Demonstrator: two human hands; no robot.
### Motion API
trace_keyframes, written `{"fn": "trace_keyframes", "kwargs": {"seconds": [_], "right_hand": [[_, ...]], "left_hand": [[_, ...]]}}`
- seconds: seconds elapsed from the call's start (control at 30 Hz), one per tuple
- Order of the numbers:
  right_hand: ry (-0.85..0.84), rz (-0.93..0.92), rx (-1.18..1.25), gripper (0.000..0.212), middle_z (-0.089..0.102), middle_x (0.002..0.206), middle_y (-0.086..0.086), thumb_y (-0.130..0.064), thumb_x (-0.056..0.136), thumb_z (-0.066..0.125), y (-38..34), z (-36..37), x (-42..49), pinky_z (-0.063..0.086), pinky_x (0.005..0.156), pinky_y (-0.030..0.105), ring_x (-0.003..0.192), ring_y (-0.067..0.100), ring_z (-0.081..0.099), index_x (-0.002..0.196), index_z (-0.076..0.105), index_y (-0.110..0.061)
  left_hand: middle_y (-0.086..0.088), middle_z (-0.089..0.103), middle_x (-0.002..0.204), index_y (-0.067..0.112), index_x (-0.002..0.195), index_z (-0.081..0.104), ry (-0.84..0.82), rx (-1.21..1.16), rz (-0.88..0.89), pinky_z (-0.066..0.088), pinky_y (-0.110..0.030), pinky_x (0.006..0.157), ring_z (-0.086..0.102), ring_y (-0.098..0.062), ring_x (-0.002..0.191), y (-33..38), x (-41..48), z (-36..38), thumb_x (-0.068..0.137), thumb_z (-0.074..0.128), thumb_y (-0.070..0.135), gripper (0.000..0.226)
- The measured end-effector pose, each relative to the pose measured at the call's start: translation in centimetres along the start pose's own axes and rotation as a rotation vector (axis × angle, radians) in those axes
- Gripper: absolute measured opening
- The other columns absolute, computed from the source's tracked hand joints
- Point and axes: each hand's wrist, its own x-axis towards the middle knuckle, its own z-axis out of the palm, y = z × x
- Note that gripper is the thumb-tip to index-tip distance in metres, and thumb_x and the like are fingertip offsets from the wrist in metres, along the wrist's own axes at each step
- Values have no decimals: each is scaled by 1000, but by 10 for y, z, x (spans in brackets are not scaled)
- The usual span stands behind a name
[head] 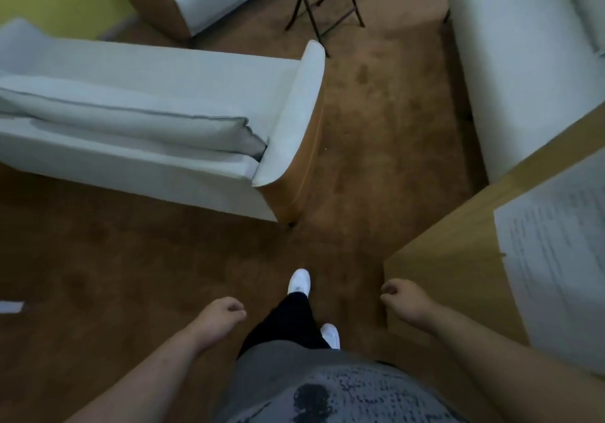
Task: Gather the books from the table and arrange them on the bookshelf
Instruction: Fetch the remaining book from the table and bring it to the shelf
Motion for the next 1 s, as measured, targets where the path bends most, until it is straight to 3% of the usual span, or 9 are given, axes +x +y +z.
{"fn": "trace_keyframes", "kwargs": {"seconds": [0.2,0.3,0.53,0.63,0.87,1.0], "right_hand": [[45,209,302,11,65,112,12,-15,101,55,-9,-22,34,50,83,36,93,23,61,108,63,-12],[74,291,322,19,64,106,11,-13,101,54,-18,-39,60,47,74,31,82,18,58,115,65,-5],[132,325,309,31,60,137,7,-18,101,54,-90,-114,118,42,98,29,116,21,57,130,63,-9],[120,285,291,32,63,130,5,-23,101,54,-114,-149,140,44,92,27,110,17,57,130,62,-13],[116,340,315,30,64,126,6,-19,100,54,-128,-226,193,50,99,35,115,22,61,129,62,-12],[66,357,303,35,59,135,10,-18,102,52,-118,-276,231,43,100,32,124,25,55,135,57,-8]], "left_hand": [[-6,61,130,15,132,61,-56,68,90,47,-33,101,57,-22,120,75,64,-44,101,56,25,33],[0,57,131,14,134,59,-111,144,157,39,-24,98,52,-17,126,117,104,-62,102,55,24,35],[-1,62,124,14,127,64,-176,254,266,40,-23,92,55,-13,113,222,183,-118,100,56,22,30],[-2,61,125,12,128,64,-175,266,316,39,-22,93,55,-14,112,263,206,-135,100,56,20,30],[-5,65,117,14,118,66,-169,264,292,46,-30,87,59,-18,104,349,269,-177,101,53,21,23],[-4,65,108,18,108,67,-147,279,255,47,-30,81,59,-16,96,399,306,-191,99,55,21,15]]}}
